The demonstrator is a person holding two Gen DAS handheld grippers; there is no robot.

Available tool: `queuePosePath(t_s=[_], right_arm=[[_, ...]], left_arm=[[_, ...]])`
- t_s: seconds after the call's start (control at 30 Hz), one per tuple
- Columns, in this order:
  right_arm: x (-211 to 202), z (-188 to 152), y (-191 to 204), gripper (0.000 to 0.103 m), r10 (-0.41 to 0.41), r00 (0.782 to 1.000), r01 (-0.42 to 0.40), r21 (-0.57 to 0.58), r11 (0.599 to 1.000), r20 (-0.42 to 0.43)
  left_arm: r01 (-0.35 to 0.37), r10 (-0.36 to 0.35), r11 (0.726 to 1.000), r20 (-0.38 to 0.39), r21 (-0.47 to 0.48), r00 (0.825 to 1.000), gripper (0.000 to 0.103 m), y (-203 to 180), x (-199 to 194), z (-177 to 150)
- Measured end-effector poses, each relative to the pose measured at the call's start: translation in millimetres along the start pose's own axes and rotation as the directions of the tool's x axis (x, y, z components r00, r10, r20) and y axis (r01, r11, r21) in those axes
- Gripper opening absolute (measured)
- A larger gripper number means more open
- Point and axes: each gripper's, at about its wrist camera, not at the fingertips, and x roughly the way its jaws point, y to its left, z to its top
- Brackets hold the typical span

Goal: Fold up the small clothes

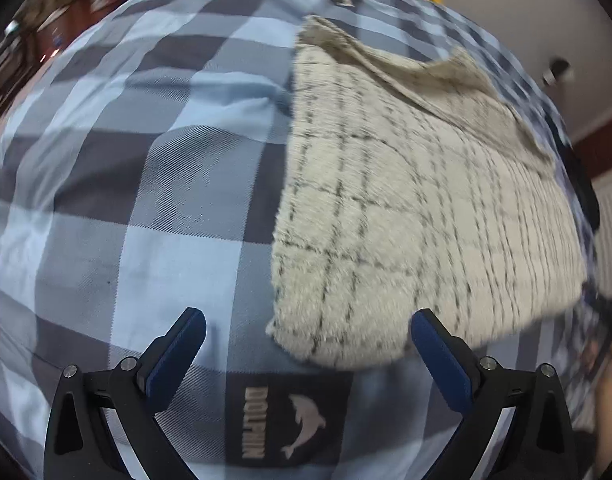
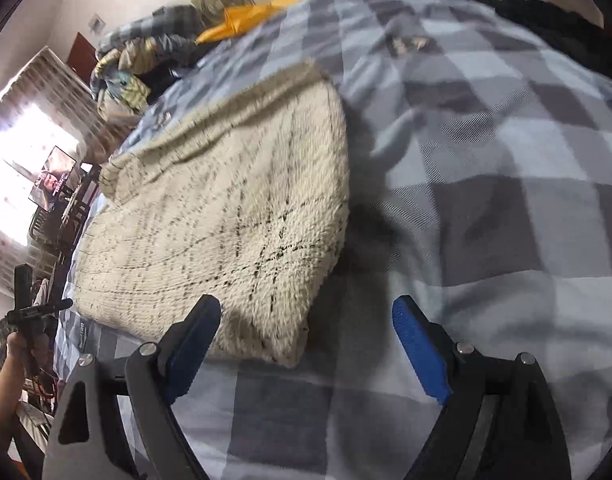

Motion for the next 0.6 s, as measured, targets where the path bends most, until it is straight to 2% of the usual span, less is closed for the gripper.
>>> queuePosePath(t_s=[0.07, 0.1, 0.13, 0.17, 0.23, 0.3, 0.33, 0.37, 0.47, 0.6], right_arm=[[3.3, 0.6, -0.9, 0.084, 0.008, 1.000, -0.008, 0.020, 1.000, -0.004], [1.1, -1.2, -1.2, 0.080, 0.012, 1.000, -0.012, 0.017, 1.000, 0.000], [-0.4, -2.7, 0.6, 0.061, 0.017, 1.000, -0.017, 0.006, 1.000, 0.000], [1.0, -2.6, 3.2, 0.036, 0.030, 0.999, -0.030, -0.004, 1.000, -0.022], [2.2, -5.0, 4.4, 0.020, 0.040, 0.998, -0.040, -0.004, 0.999, -0.046], [-1.9, -7.3, 7.3, 0.014, 0.031, 0.999, -0.032, -0.021, 0.999, -0.043], [-6.6, -6.9, 8.6, 0.010, 0.030, 0.999, -0.031, -0.025, 0.999, -0.032], [-9.9, -6.6, 8.6, 0.008, 0.035, 0.999, -0.035, -0.022, 0.999, -0.020], [-16.9, -6.7, 11.8, 0.007, 0.054, 0.999, -0.054, -0.026, 0.998, 0.003], [-16.0, -6.0, 11.9, 0.007, 0.037, 0.999, -0.037, -0.016, 0.999, -0.016]], left_arm=[[0.007, -0.006, 1.000, 0.006, -0.022, 1.000, 0.099, 1.1, 5.5, 1.6], [0.014, -0.014, 0.999, 0.002, -0.029, 1.000, 0.096, 1.2, 9.1, 2.2], [0.026, -0.026, 0.999, -0.001, -0.030, 1.000, 0.089, 1.7, 11.8, 2.4], [0.043, -0.043, 0.999, -0.005, -0.029, 0.999, 0.082, 2.1, 14.6, 2.7], [0.078, -0.079, 0.997, -0.016, -0.020, 0.997, 0.075, 2.9, 18.6, 3.1], [0.127, -0.127, 0.992, -0.011, -0.007, 0.992, 0.060, 4.6, 16.7, 2.3], [0.140, -0.140, 0.990, -0.011, -0.004, 0.990, 0.046, 3.6, 18.1, 6.3], [0.150, -0.150, 0.989, -0.011, 0.001, 0.989, 0.038, 1.7, 17.0, 6.6], [0.090, -0.089, 0.995, -0.032, 0.031, 0.996, 0.026, -7.6, 17.3, 8.8], [0.018, -0.017, 0.999, -0.025, 0.035, 1.000, 0.026, -9.3, 5.8, 12.6]])
